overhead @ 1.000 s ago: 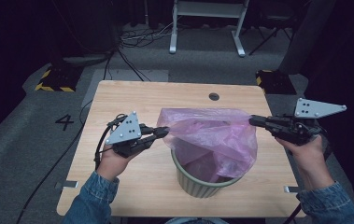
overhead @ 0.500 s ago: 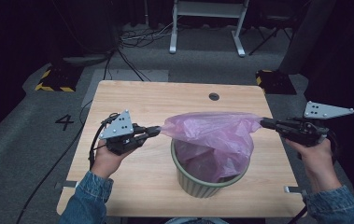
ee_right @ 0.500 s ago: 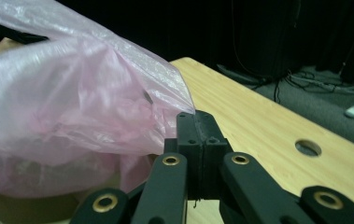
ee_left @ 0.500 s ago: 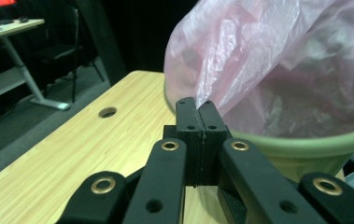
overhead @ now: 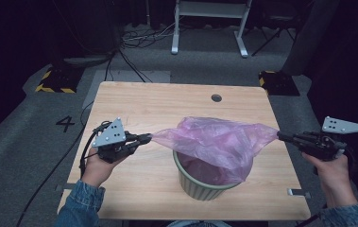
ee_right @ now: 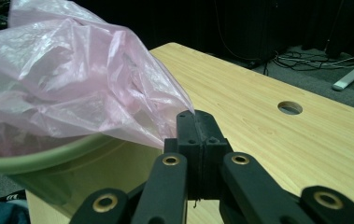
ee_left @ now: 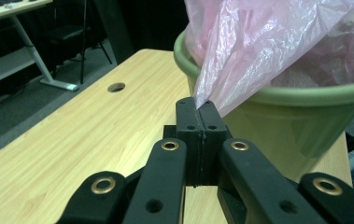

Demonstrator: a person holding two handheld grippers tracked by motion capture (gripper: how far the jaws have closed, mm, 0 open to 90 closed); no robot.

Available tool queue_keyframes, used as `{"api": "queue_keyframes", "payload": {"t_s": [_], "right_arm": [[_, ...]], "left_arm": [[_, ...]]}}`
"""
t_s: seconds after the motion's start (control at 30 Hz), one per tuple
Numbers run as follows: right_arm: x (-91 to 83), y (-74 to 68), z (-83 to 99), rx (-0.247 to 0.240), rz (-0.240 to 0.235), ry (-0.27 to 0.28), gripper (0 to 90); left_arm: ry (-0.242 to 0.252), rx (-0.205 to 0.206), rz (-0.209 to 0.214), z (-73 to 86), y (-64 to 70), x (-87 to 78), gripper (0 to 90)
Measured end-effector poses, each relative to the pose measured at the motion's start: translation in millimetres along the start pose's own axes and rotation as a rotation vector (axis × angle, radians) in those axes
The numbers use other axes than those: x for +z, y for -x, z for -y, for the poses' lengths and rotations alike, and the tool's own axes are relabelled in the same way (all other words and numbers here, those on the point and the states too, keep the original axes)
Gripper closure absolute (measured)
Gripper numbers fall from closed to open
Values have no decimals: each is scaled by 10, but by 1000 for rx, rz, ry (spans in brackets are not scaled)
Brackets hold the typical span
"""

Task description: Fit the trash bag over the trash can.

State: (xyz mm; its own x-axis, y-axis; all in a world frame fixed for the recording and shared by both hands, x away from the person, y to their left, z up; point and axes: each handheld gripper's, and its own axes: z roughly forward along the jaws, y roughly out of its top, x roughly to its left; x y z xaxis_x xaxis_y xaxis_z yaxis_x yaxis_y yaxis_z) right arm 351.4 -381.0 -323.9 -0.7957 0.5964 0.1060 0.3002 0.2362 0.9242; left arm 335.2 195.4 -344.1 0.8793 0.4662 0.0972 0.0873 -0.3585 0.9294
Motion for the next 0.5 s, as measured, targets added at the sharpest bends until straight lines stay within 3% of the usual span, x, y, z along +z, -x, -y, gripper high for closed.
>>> {"api": "queue_keyframes", "payload": {"t_s": [0.3, 0.5], "right_arm": [[-161, 43, 221, 33, 30, -24, 900], [-181, 41, 335, 47, 17, -37, 900]], "left_arm": [[-4, -22, 7, 150, -13, -143, 897], [14, -54, 16, 270, -15, -214, 897]]}}
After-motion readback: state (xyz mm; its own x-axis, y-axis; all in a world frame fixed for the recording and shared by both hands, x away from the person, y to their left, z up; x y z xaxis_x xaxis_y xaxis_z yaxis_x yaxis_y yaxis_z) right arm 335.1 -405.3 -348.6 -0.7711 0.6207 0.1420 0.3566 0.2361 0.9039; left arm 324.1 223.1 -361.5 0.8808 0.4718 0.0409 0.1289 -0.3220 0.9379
